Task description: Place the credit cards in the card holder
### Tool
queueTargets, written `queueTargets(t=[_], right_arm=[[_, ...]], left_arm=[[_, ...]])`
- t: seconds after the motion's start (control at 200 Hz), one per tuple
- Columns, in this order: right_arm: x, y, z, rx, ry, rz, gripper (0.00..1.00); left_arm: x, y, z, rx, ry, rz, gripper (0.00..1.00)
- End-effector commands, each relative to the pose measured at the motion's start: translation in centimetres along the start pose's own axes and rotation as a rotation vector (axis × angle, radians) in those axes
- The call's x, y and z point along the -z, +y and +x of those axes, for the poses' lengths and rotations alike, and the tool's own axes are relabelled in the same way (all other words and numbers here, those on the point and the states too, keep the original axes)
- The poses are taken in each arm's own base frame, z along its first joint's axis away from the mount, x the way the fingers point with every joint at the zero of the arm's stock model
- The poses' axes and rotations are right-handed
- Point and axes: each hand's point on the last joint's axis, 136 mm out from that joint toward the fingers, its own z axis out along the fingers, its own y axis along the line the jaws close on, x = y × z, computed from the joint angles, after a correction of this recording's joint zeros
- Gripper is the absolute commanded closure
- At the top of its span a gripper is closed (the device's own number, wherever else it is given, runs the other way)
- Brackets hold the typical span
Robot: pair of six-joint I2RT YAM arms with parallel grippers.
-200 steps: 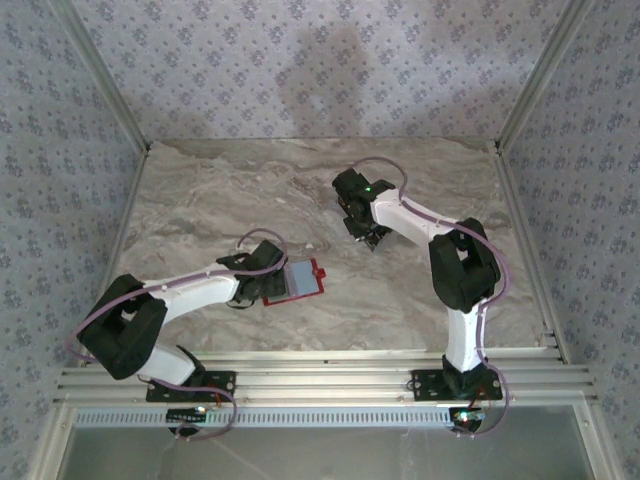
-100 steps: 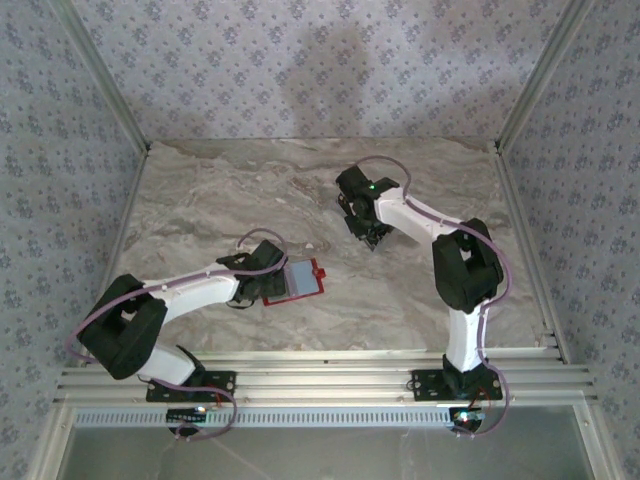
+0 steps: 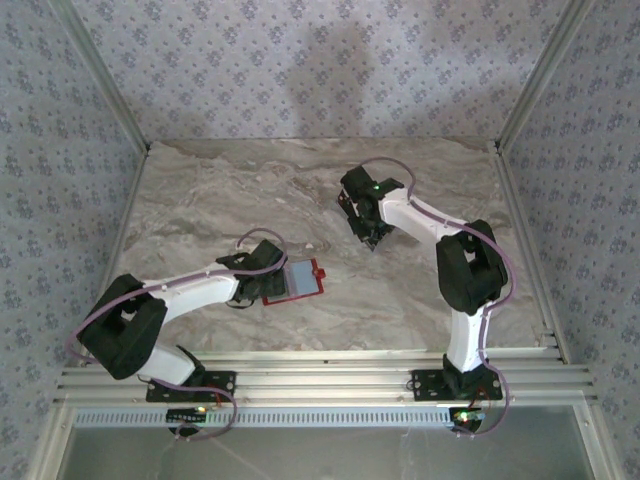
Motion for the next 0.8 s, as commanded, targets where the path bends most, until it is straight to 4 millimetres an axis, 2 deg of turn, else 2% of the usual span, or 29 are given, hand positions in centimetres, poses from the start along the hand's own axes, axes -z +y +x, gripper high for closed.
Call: queueTargets(t=[0.0,0.2,0.54,0.625,0.795], right_arm=[[1.2,-0.4,0.2,-0.019,-0.013,-0.016,0.83],[1.8,-0.6,0.0,-0.031,-0.024,-0.045,0.85],[2.3,-0.5,-0.4,-0.048,-0.029,-0.089,1.00],[2.5,-0.4,-0.5,-0.050,-0.032,-0.100,1.00],[4.7,0.1,-1.4,-0.072,-0.085,-0.157,1.00]], left_arm=[[0.1,0.5,0.0,-0.021,0.010,-0.026,0.00],[0.2,0.5,-0.1,-0.025,0.008,-0.025,0.00],[0.2,0.4,-0.2,-0.026,0.009,-0.022,0.00],[0.3,0.3,-0.3,-0.028,0.008,-0.021,0.00],[0.5,0.1,-0.7,-0.033,0.005,-0.016,0.00]])
